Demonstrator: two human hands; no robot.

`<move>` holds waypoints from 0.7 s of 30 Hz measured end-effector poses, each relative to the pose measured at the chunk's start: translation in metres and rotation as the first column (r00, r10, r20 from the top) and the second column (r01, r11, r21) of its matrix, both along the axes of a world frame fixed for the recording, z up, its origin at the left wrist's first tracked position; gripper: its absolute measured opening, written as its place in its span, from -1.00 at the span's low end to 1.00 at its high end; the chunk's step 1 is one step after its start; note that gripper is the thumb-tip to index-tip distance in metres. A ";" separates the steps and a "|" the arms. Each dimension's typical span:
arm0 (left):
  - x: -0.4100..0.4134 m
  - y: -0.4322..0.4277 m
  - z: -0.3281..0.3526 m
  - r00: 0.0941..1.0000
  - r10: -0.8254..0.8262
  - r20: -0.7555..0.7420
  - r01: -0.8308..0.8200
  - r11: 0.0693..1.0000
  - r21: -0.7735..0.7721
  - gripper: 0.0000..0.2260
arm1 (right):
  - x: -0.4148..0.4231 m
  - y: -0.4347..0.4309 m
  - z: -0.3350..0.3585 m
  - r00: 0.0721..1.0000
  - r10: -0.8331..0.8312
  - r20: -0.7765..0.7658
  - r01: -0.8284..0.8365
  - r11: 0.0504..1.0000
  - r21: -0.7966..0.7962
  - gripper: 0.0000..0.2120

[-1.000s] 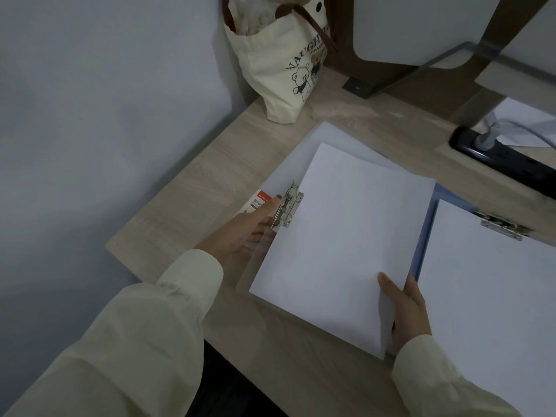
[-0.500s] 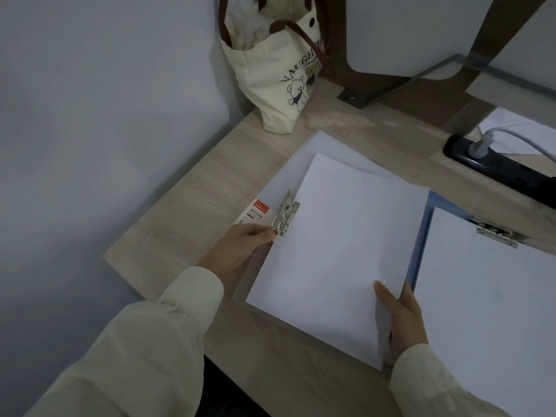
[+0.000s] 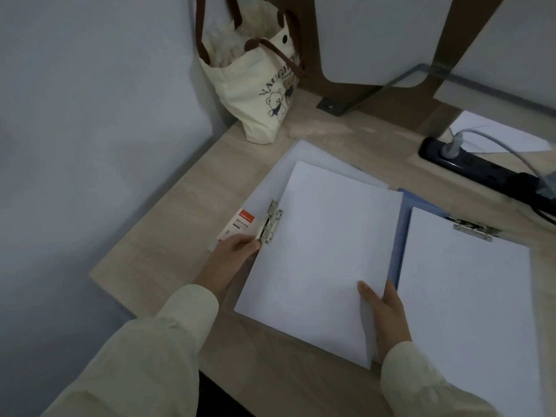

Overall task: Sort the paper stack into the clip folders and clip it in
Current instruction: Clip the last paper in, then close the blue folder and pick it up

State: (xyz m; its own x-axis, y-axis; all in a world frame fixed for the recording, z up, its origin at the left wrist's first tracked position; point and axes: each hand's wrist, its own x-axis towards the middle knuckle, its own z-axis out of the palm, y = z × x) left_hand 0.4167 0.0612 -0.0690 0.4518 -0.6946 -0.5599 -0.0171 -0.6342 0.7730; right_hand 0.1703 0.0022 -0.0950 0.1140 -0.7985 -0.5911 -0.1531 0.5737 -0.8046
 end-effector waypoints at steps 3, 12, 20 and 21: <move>-0.004 0.000 0.007 0.999 0.007 0.049 -0.007 1.000 -0.009 -0.80 | 0.006 -0.003 0.012 0.984 0.044 -0.170 -0.057 0.996 -0.072 -0.62; -0.025 -0.008 0.095 0.983 -0.186 0.005 0.183 0.961 -0.208 -0.88 | -0.004 -0.003 0.059 0.727 0.530 -0.437 -0.599 0.801 -0.024 -0.46; -0.134 -0.029 0.145 0.900 -0.422 -0.107 0.335 0.828 -0.449 -0.84 | -0.057 -0.015 0.162 0.924 0.335 0.181 -0.340 0.940 -0.007 -0.53; -0.151 -0.033 0.144 0.882 -0.451 -0.134 0.346 0.815 -0.466 -0.77 | -0.071 -0.014 0.170 0.926 0.336 0.171 -0.330 0.942 -0.058 -0.54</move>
